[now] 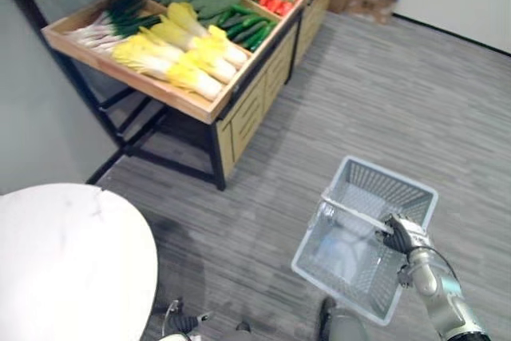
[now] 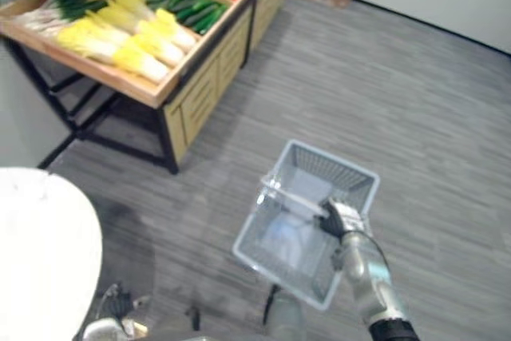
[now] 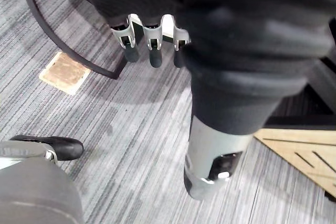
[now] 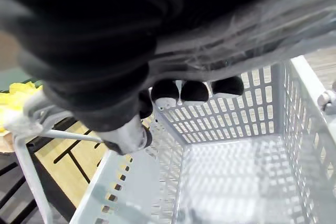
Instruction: Pick vegetable in the basket
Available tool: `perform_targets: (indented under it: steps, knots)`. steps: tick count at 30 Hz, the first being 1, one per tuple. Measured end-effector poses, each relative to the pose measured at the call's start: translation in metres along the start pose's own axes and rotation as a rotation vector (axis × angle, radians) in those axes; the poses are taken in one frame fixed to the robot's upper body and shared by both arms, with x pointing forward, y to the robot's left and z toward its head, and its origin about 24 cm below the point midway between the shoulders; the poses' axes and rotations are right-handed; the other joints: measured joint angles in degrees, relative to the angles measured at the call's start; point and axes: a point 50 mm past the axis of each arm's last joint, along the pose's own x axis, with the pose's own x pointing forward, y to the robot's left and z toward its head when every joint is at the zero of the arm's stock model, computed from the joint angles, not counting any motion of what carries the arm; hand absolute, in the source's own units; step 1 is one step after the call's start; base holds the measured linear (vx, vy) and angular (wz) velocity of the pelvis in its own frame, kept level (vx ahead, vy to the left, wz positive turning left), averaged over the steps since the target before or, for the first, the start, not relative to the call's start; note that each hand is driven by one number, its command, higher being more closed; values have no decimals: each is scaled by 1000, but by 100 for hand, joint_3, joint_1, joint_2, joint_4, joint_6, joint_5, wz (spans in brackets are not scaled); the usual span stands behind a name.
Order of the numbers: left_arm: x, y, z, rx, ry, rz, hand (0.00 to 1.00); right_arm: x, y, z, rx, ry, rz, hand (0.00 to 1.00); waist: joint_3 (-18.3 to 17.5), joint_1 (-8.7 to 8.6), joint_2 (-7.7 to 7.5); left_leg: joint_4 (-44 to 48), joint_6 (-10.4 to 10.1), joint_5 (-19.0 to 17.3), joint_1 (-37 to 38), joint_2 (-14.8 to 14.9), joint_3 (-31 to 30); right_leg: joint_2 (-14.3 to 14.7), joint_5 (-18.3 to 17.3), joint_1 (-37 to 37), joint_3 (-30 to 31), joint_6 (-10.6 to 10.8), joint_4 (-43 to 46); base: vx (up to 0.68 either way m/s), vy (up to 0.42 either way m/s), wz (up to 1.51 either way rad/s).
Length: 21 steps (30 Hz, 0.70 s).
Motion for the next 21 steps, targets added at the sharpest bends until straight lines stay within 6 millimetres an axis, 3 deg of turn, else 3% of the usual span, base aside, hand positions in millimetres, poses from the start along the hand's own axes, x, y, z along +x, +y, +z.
perform_targets:
  steps: [3, 4, 5, 6, 8, 12, 15, 17, 19, 21]
  knots:
    - [2, 10, 2, 16, -6, 23, 0, -9, 8, -4, 11, 22, 25, 100, -154, 24, -219, 248, -429, -385, -137, 11, -527, -48, 182, 257, -21, 228, -362, 217, -441, 98]
    - [2, 3, 2, -14, 0, 20, 0, -9, 4, -11, 9, 50, 10, 100, -198, 39, 49, 365, -589, -550, -220, 324, -753, 192, 251, 270, -345, 254, -210, 169, -454, 76]
    - [-1, -8, -1, -40, 11, 0, 0, -8, -1, -15, 0, 60, -8, 100, -301, 90, 346, 293, -661, -545, -337, 675, -904, 487, 143, 249, -614, 86, -217, 174, -428, 64]
    - [-2, -12, -3, -49, 17, -8, 0, -7, -4, -15, -7, 59, -12, 100, -320, 106, 444, 227, -733, -447, -366, 798, -968, 583, 77, 231, -727, 13, -189, 194, -373, 65]
    - [-4, -19, -5, -71, 28, -21, 0, -8, -4, -18, -13, 67, -8, 100, -334, 46, 513, 135, -891, 223, -551, 965, -1000, 588, -167, 174, -1230, -256, 184, 235, -437, 94]
    - [-4, -20, -6, -74, 30, -22, 0, -11, -3, -29, -5, 115, -12, 100, -324, -8, 500, 267, -778, 983, -785, 1047, -870, 586, -316, 580, -1912, -452, 122, 157, -294, 95]
    - [-7, -19, -12, -72, 45, -20, 0, -14, -5, -34, 4, 136, -36, 100, -308, 3, 487, 380, -686, 1421, -842, 1068, -254, 625, -343, 1072, -2157, -496, -333, 67, -256, 51]
    - [-7, -19, -12, -72, 45, -21, 0, -15, -7, -36, 18, 146, -46, 100, -273, 7, 477, 324, -665, 1490, -910, 1099, -96, 642, -340, 1144, -2257, -495, -510, -54, -116, 38]
    - [-7, -19, -11, -72, 45, -21, 0, -15, -9, -37, 23, 152, -59, 100, -268, -7, 578, 9, -755, 1346, -936, 1121, -34, 691, -332, 1160, -2286, -451, -706, -64, 9, 32]
    - [-7, -19, -13, -71, 48, -20, 0, -14, -11, -39, 22, 164, -65, 100, -166, -8, 656, -392, -860, 1100, -1028, 877, -28, 671, -327, 1159, -2095, -451, -747, -36, 120, 23]
